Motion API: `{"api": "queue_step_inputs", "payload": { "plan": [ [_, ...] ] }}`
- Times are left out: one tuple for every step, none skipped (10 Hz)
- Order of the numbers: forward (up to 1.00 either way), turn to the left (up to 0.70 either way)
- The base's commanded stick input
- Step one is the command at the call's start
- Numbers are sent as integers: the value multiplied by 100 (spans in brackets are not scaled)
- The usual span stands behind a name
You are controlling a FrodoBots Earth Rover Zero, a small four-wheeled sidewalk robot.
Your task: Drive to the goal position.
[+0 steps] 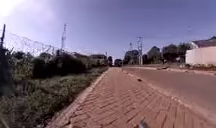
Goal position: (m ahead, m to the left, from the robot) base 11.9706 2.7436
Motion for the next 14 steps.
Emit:
{"api": "queue_step_inputs", "payload": {
  "plan": [
    [100,-25],
    [100,-13],
    [100,0],
    [100,0],
    [100,0],
    [100,0],
    [100,0],
    [100,0],
    [100,0],
    [100,0],
    [100,0],
    [100,0],
    [100,0],
    [100,0]
  ]
}}
